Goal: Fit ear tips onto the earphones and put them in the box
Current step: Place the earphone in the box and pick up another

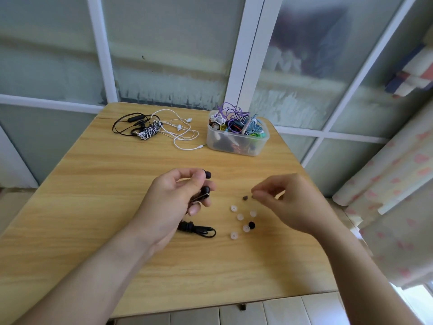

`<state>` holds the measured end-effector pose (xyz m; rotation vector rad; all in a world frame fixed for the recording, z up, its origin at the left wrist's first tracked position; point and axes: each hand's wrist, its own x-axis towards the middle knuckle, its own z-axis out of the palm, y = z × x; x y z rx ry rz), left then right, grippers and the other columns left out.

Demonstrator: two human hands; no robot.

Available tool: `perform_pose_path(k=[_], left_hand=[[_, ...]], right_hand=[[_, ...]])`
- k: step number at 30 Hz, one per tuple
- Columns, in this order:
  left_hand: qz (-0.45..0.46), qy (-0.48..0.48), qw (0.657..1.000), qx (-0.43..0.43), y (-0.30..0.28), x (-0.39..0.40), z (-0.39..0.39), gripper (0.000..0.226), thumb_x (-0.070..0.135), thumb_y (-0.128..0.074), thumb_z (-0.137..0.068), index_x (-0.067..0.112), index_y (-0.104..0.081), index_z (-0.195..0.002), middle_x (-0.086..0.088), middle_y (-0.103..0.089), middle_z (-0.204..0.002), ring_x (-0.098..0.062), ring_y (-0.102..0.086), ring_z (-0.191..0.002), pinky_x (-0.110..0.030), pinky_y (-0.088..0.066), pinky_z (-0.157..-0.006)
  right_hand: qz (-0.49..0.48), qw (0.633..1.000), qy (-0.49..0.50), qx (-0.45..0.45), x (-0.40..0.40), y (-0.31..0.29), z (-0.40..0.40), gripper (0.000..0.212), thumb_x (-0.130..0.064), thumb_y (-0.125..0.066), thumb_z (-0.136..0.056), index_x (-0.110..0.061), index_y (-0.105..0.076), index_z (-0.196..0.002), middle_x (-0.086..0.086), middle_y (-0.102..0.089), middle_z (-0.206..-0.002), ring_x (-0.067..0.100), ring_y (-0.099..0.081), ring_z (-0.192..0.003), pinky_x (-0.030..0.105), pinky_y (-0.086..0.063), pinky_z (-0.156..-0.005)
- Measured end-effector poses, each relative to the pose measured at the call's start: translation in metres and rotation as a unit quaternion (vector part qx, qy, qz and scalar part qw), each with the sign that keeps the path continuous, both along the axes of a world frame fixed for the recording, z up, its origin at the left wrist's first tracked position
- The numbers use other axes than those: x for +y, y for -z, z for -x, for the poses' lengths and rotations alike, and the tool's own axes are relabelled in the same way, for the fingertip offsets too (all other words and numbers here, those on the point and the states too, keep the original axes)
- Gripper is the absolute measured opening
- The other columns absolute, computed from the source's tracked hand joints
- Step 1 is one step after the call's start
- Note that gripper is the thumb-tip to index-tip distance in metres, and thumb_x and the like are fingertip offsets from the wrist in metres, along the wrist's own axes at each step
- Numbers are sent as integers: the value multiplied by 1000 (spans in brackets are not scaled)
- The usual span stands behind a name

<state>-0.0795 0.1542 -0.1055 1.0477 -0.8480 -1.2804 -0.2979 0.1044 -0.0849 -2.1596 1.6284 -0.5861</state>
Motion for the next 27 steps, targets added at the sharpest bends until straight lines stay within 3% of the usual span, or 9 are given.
perform_pose_path(k=[3,6,10,17,19,21,24,27], left_hand=[[-12,22,999,29,-3,-1,-1,39,19,-68,-76,2,-56,-109,-15,-70,-85,-19,-55,-67,-23,-36,-51],[-8,34,999,32,-1,0,-4,54,11,-74,-63,2,-55,-113,-18,-69,-86,-24,-55,-75,-26,-41,-60],[3,44,999,20,0,1,-7,57,6,-77,-59,1,-58,-113,-14,-71,-88,-20,-64,-74,-23,-50,-61],[12,62,997,52,-2,4,-7,56,2,-73,-59,1,-56,-112,-14,-71,-83,-22,-67,-72,-23,-56,-63],[15,72,996,54,-3,5,-7,49,4,-69,-66,1,-57,-114,-17,-72,-87,-22,-68,-72,-23,-56,-63],[16,83,996,42,-3,7,-6,44,9,-66,-71,2,-59,-115,-17,-72,-91,-22,-67,-72,-23,-55,-61],[11,99,994,37,-3,7,-6,41,11,-62,-76,1,-60,-116,-13,-71,-92,-19,-64,-69,-21,-51,-57],[7,120,991,66,-3,7,-5,42,5,-61,-76,-2,-59,-117,-14,-67,-92,-19,-62,-69,-21,-50,-58]], right_hand=[[-29,998,-47,39,5,-1,3,2,-36,-73,-83,-36,-73,-80,-19,-71,-78,-4,-62,-77,13,-46,-62],[-56,993,-77,75,8,-5,7,4,-34,-76,-80,-36,-73,-83,-15,-70,-78,-1,-62,-75,12,-46,-62],[-103,984,-99,109,10,-1,4,9,-30,-79,-77,-35,-74,-84,-17,-67,-77,-3,-59,-75,12,-44,-62],[-57,987,-99,112,11,4,0,10,-24,-69,-87,-33,-74,-87,-19,-66,-79,0,-57,-79,14,-44,-67],[-22,994,-90,58,12,4,0,12,-23,-64,-92,-32,-71,-87,-18,-68,-81,-1,-59,-80,13,-46,-69],[-35,992,-90,-77,14,2,-4,11,-17,-62,-94,-24,-69,-90,-8,-72,-82,7,-66,-75,23,-53,-71],[-126,934,-120,-312,20,-2,-12,10,-7,-67,-88,0,-66,-95,12,-74,-84,24,-70,-72,32,-57,-68],[-159,895,-131,-396,24,0,-20,26,-8,-73,-76,4,-65,-99,20,-72,-84,26,-69,-72,34,-58,-68]])
